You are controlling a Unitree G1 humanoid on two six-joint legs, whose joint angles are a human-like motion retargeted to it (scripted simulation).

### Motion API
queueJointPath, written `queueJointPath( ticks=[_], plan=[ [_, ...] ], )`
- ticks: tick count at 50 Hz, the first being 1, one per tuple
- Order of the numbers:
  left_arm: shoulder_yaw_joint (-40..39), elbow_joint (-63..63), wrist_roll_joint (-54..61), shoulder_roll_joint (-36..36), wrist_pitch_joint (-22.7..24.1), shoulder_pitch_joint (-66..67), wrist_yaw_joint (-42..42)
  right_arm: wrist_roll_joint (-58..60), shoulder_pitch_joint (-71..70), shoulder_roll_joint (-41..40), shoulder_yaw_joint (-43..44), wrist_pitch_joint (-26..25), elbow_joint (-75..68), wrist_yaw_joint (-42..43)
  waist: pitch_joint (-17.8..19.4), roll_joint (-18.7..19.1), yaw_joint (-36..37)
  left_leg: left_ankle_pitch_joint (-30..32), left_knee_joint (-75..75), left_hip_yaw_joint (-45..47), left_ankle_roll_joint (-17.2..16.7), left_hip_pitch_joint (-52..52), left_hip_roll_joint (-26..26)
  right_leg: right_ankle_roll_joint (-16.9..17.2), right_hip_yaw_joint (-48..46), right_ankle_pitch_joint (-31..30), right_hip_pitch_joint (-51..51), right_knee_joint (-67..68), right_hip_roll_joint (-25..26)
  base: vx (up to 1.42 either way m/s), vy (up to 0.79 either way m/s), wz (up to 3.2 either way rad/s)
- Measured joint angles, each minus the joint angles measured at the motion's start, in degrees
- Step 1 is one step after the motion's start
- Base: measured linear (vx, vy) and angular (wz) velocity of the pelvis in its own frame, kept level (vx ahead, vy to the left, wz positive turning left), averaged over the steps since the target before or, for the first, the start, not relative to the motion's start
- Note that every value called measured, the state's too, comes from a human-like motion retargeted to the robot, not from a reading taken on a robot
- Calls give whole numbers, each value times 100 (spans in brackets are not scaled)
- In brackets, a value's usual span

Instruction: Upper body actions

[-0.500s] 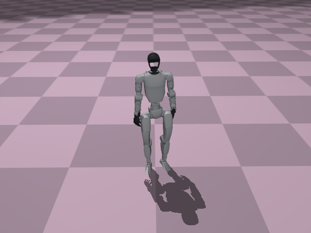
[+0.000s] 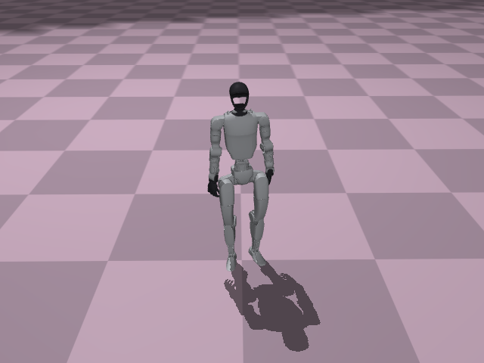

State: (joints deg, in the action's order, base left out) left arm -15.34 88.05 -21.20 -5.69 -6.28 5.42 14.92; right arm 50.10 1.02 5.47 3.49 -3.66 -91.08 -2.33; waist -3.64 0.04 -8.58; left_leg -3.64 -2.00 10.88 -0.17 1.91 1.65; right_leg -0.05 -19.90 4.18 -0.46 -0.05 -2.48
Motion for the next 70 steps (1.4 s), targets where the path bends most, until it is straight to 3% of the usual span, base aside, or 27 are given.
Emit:
queueJointPath(
  ticks=[70],
  plan=[
    [-1, 15, 32, 4, 5, -27, 8, 155, -4, 19, -48, 4, 18, -4, -33, -4, -34, -8, 1, -35, 3, -13, 15, -8, -44, 15, 29, -13, 8, 0, 0, 0]
  ],
)
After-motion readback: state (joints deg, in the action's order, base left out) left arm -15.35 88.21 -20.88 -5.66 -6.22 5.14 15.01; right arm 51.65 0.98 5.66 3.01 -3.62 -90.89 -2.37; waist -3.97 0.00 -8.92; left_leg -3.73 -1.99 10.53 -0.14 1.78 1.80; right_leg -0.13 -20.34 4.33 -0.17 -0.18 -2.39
